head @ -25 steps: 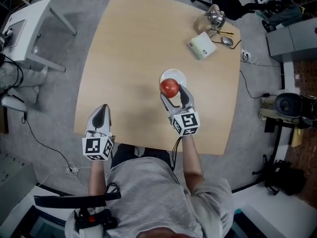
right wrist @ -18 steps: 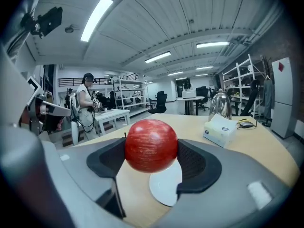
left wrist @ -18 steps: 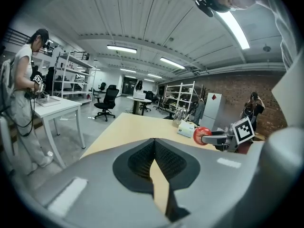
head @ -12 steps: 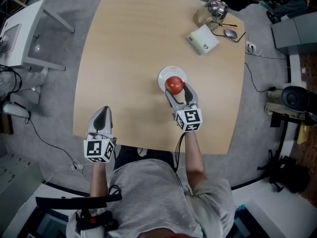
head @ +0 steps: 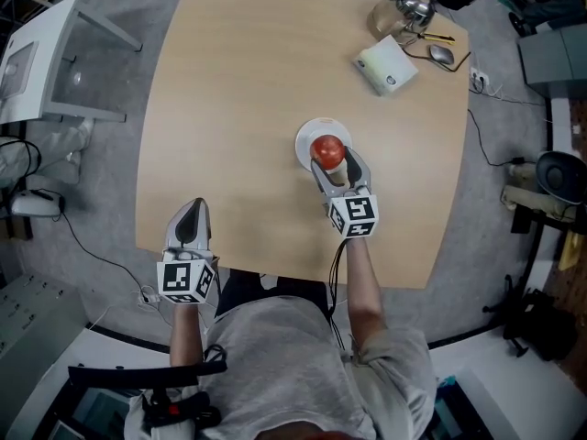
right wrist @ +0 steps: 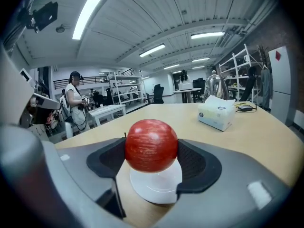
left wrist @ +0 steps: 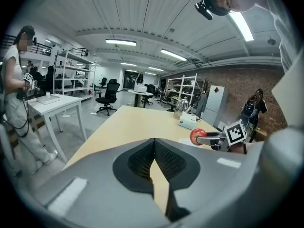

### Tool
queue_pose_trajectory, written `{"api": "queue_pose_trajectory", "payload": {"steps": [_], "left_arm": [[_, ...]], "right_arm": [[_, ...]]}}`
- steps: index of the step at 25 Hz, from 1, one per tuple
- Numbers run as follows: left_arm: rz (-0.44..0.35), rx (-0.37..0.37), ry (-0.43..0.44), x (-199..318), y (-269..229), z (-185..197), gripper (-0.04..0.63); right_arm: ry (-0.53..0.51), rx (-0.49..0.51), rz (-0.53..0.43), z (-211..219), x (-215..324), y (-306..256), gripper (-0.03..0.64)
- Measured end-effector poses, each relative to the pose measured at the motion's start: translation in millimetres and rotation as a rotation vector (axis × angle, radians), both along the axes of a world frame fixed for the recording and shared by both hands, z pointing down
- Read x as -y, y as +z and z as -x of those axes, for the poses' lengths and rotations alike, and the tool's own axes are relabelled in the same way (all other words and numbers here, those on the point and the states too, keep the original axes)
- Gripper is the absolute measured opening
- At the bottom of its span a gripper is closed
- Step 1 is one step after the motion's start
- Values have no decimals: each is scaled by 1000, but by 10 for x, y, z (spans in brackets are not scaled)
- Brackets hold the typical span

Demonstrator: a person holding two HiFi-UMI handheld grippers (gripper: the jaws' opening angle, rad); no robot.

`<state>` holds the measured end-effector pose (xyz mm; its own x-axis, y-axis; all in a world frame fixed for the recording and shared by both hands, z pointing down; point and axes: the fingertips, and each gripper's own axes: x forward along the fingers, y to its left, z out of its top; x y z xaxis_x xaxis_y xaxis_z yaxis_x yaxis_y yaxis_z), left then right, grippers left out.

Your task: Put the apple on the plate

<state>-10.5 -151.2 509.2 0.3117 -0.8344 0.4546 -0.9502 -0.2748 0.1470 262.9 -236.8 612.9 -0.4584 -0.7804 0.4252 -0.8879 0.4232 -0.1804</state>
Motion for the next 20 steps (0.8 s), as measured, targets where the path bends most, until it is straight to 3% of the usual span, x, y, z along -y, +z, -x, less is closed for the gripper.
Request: {"api": "queue_pose_trajectory", "payload": {"steps": [20], "left_arm": [[65,11,-1,-48,265,-137,20]], "right_arm": [[-20,-14,40,-45,48,379,342]]}}
